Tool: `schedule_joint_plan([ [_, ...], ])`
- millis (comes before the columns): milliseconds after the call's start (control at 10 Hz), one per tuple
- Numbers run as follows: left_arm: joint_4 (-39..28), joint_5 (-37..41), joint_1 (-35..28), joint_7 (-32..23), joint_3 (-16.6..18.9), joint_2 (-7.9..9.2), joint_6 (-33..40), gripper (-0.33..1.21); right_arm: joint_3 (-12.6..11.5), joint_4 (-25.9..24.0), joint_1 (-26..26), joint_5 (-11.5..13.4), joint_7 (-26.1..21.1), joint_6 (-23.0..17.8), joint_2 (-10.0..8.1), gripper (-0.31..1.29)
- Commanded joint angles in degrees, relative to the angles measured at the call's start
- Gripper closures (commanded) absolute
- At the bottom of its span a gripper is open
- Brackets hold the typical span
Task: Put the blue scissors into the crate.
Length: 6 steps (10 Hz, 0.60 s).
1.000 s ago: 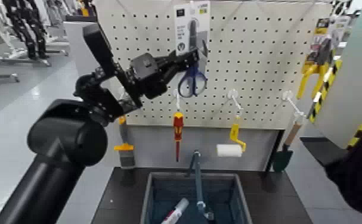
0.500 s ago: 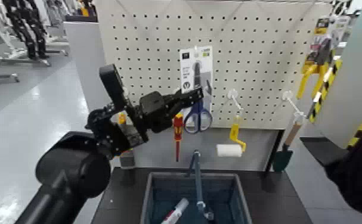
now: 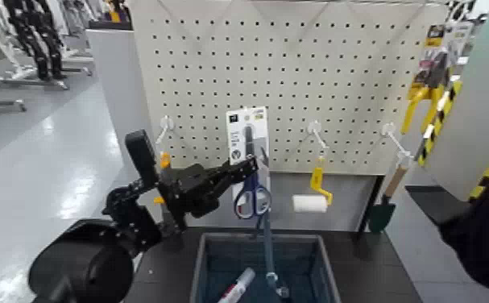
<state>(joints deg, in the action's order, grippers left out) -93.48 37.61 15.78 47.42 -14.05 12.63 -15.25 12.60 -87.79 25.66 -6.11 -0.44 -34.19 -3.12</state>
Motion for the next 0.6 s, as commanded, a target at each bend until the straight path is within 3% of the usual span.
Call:
schedule_joint_plan([
  [100, -0.9, -1.3, -2.5, 0.0, 2.2, -0.15, -1.9, 1.17, 0.0, 0.0, 0.0, 0.0, 0.0, 0.1, 0.04, 0.1],
  [600, 1.6, -4.8, -4.9, 0.4, 3.6, -0.5, -3.9, 1.17, -0.1, 0.0, 0.0, 0.0, 0.0, 0.1, 0.04, 0.1],
])
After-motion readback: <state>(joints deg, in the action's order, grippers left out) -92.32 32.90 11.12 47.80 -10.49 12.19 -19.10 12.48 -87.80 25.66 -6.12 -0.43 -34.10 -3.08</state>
